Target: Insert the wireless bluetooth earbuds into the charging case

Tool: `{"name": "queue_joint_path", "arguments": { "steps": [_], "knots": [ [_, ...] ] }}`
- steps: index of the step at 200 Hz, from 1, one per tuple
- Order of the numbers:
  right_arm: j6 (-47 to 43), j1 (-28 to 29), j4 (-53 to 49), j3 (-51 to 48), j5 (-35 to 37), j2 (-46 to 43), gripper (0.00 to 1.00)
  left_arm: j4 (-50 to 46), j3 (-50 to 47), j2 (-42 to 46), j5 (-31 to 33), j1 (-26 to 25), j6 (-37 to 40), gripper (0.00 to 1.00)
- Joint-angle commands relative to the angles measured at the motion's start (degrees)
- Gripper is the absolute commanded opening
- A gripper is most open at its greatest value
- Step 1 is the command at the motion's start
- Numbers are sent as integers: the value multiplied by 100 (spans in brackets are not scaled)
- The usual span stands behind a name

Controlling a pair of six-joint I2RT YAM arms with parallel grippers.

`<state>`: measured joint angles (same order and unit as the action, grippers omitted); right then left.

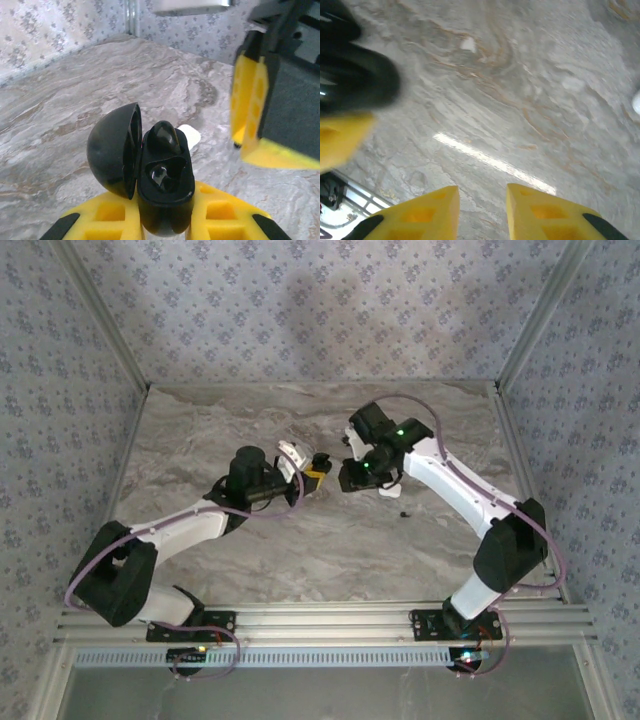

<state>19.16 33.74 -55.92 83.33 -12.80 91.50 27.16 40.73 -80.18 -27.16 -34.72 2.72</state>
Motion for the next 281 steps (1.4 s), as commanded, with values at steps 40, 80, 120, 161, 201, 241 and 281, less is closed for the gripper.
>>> {"name": "queue_joint_path", "arguments": {
  "steps": [40, 80, 120, 161, 201, 241, 281],
  "knots": [
    [879, -1346, -17, -1219, 340, -343, 51, 73, 75, -17, 61, 209, -90, 6],
    [589, -2432, 82, -1796, 521, -106, 57, -35, 19, 64, 81, 228, -80, 6],
    [343, -3005, 599, -1802, 312, 441, 57, -57, 27, 81, 75, 224, -76, 6],
    [-16, -3059, 749, -1093, 175, 1287, 52, -107, 58, 85, 79, 245, -65, 6],
    [-90, -3049, 719, -786, 207, 1673, 50, -129, 58, 95, 105, 269, -75, 6],
    [-140, -3020, 689, -866, 183, 1811, 47, -119, 58, 58, 123, 273, -98, 6],
    [-128, -2987, 688, -1101, 102, 1814, 41, -105, 23, 64, 125, 268, -127, 6]
  ]
}}
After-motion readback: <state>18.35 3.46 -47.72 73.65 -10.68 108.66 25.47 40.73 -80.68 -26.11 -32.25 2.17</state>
